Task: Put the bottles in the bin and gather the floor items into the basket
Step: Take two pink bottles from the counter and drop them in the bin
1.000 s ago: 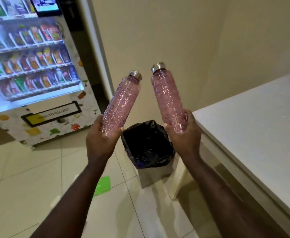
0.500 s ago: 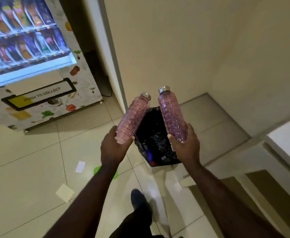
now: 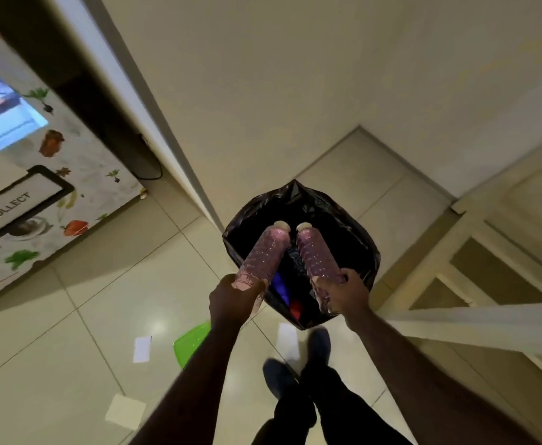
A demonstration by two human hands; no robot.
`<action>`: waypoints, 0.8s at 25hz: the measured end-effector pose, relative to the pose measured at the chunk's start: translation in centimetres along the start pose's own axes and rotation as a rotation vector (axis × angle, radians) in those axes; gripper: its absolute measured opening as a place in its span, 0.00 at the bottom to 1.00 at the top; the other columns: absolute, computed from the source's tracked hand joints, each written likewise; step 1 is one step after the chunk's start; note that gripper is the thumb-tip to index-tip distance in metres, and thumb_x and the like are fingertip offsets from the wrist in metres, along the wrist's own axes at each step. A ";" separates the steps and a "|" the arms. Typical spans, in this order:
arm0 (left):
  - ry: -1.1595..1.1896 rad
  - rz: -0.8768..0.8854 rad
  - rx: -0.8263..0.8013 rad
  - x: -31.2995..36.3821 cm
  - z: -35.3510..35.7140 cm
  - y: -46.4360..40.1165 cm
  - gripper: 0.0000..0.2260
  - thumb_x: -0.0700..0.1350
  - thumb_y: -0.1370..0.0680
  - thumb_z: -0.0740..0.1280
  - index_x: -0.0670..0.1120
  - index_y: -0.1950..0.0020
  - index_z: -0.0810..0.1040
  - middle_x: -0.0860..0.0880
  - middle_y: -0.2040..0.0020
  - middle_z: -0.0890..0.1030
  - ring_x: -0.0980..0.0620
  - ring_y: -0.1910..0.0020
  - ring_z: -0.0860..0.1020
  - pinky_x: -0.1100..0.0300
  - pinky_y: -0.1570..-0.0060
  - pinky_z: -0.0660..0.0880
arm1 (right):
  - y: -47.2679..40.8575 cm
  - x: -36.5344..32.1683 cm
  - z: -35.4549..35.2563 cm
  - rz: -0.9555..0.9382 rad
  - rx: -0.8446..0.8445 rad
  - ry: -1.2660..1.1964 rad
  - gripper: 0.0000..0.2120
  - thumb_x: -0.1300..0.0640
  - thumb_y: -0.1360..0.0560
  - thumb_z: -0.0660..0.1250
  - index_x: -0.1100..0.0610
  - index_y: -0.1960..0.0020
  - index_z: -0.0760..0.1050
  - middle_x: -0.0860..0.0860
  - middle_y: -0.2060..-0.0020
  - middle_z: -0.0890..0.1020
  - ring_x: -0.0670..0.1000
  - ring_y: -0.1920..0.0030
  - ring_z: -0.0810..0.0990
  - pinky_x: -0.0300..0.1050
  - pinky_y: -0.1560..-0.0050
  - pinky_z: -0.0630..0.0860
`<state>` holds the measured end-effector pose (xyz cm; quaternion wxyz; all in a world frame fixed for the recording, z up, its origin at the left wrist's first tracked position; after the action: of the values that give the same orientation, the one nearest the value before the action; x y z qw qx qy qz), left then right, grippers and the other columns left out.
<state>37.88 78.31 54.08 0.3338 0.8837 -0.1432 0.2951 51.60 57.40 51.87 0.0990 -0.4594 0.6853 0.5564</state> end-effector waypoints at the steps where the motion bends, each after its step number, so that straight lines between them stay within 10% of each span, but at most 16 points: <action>1: 0.003 -0.031 -0.029 -0.2 0.7 -1.3 0.31 0.66 0.41 0.68 0.48 0.46 0.79 0.47 0.50 0.83 0.45 0.49 0.79 0.59 0.53 0.72 | -1.2 0.3 0.9 0.051 0.004 -0.040 0.30 0.52 0.36 0.79 0.57 0.39 0.72 0.52 0.59 0.81 0.49 0.66 0.84 0.44 0.70 0.80; 10: -0.112 0.071 -0.114 -1.5 7.6 -10.6 0.30 0.59 0.30 0.72 0.51 0.31 0.72 0.44 0.40 0.81 0.44 0.46 0.80 0.55 0.48 0.77 | -12.6 5.9 7.3 0.232 0.000 -0.039 0.30 0.48 0.32 0.76 0.60 0.36 0.70 0.59 0.48 0.81 0.60 0.50 0.82 0.56 0.46 0.80; 14: -0.312 0.218 -0.176 -2.6 12.2 -15.1 0.34 0.61 0.30 0.71 0.54 0.27 0.66 0.44 0.39 0.79 0.44 0.44 0.79 0.50 0.46 0.78 | -18.3 9.1 10.3 0.211 0.029 0.070 0.27 0.51 0.31 0.75 0.59 0.36 0.73 0.53 0.59 0.79 0.54 0.60 0.80 0.44 0.59 0.77; 20: -0.738 0.369 -0.209 -4.0 18.3 -20.6 0.31 0.65 0.29 0.67 0.51 0.31 0.70 0.42 0.43 0.79 0.40 0.45 0.79 0.51 0.53 0.77 | -24.9 13.5 15.1 0.136 -0.034 0.334 0.29 0.49 0.30 0.75 0.58 0.33 0.71 0.61 0.42 0.81 0.62 0.43 0.81 0.54 0.41 0.78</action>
<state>51.77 81.39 30.17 0.2896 0.8511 -0.4379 -0.0021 56.82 64.25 20.99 -0.0619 -0.4997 0.7122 0.4892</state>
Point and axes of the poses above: each hand's wrist, its own y-axis away from the middle knuckle, its own z-axis out of the palm, x = y × z, the point moved 3 cm from there along -y, towards the middle knuckle
